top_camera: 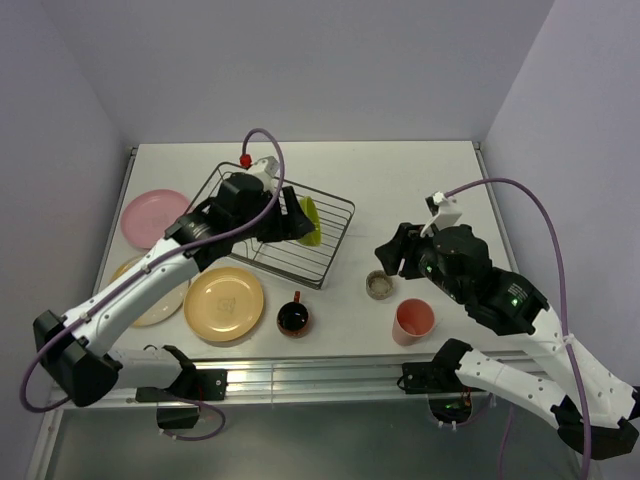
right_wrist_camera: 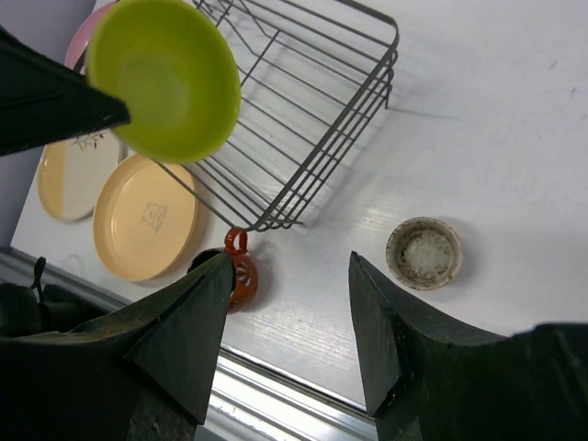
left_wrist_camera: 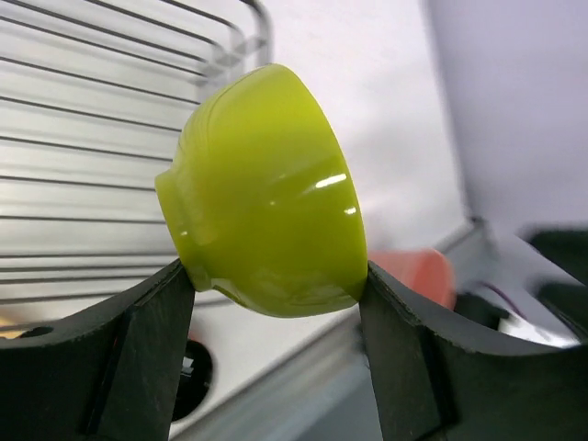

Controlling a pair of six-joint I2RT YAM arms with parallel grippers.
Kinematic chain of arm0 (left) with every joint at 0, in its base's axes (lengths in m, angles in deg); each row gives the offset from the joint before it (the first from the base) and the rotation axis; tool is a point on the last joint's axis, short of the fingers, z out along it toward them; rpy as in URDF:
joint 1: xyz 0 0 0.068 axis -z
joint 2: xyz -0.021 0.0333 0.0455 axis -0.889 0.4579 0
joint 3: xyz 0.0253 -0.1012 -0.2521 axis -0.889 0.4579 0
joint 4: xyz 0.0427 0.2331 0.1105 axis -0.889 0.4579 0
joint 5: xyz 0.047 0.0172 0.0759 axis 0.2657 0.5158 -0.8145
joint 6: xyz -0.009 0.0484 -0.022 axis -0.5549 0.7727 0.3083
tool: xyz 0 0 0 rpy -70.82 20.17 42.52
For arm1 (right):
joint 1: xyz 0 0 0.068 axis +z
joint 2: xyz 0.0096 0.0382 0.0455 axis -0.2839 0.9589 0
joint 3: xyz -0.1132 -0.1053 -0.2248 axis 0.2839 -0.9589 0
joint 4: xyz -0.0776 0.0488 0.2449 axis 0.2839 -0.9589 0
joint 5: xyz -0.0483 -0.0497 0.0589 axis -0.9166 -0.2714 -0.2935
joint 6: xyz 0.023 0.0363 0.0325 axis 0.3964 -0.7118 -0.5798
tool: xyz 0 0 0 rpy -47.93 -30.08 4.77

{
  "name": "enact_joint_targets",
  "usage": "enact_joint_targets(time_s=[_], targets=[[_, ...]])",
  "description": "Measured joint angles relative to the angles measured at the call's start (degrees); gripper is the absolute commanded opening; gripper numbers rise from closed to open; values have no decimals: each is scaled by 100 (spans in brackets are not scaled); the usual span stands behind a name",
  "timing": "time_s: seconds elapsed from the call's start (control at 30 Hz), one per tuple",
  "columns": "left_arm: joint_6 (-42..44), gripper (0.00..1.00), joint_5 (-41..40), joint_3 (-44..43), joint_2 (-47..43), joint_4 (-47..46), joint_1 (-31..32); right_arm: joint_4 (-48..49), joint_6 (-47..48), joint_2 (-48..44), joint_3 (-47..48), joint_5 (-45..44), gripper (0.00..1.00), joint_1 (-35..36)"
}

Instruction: Load the mixed dishes into the dish rack

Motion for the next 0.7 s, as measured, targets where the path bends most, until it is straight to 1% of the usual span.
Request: enact_joint_targets(time_s=[0.2, 0.47, 0.57, 0.7], targets=[[546, 0, -1700, -1172, 1309, 1130, 136, -188, 52, -236, 11, -243, 61, -11], [896, 0, -3670, -2135, 2970, 2223, 575, -295, 129, -341, 11, -402, 62, -57], [931, 0, -4339, -2524, 3488, 2527, 664, -304, 168, -417, 9, -422, 62, -83], [990, 0, -4966, -2914, 3982, 2776, 713, -306, 188, -466, 0, -439, 62, -122]])
